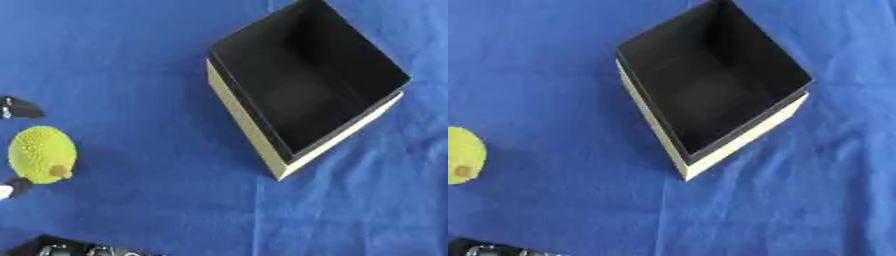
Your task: Pick up objects on the table and place them in the box.
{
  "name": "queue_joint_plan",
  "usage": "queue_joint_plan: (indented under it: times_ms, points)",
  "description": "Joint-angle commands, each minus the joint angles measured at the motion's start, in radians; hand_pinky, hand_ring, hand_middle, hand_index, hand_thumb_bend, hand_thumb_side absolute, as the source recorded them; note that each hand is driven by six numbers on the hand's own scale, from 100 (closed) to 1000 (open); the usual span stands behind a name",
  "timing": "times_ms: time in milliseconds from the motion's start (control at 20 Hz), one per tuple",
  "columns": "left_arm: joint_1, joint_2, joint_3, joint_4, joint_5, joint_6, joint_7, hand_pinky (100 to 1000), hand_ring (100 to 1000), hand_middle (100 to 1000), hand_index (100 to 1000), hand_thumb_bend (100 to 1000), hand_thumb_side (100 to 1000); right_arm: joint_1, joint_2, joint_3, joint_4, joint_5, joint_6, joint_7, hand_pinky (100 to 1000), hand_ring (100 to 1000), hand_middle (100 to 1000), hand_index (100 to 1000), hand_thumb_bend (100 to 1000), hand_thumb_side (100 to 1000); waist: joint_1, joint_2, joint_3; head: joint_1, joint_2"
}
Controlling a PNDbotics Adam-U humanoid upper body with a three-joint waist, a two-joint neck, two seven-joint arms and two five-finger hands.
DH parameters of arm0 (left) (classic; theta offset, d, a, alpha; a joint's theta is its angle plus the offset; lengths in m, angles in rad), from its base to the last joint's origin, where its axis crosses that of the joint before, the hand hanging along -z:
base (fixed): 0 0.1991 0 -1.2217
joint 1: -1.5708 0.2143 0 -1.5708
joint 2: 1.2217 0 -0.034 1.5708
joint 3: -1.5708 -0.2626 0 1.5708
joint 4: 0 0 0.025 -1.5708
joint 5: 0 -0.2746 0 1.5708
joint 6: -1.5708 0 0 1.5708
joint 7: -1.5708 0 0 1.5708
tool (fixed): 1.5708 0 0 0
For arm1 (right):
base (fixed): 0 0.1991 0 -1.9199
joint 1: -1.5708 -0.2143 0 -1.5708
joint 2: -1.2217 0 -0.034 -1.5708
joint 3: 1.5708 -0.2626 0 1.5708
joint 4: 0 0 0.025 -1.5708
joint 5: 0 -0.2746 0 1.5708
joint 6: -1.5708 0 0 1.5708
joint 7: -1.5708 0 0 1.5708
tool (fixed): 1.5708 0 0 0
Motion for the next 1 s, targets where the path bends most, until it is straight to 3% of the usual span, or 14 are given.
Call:
queue_joint_plan:
  times_ms: [50,500,850,1000]
  points:
    - [-0.018,0.029,0.001,0.014,-0.017,0.011,-0.016,853,884,844,923,468,219,-0.017,-0.029,-0.004,-0.003,-0.004,-0.005,0.000,809,766,627,822,100,100,0.005,-0.246,-0.002,0.005,-0.005]
    - [-0.054,0.011,-0.027,0.081,-0.055,0.032,-0.019,801,858,812,903,393,192,-0.014,-0.024,-0.005,0.005,-0.007,-0.008,0.002,810,770,626,825,100,100,0.001,-0.242,-0.008,0.011,-0.011]
    - [-0.063,0.003,-0.055,0.118,-0.088,0.020,-0.058,746,815,771,866,407,185,-0.012,-0.022,-0.009,0.008,-0.012,-0.007,-0.001,811,772,626,826,100,100,0.002,-0.239,-0.012,0.012,-0.011]
    - [-0.066,-0.002,-0.058,0.120,-0.100,0.011,-0.054,662,738,656,781,402,168,-0.009,-0.022,-0.010,0.009,-0.013,-0.007,-0.002,811,772,625,826,100,100,0.001,-0.239,-0.013,0.011,-0.012]
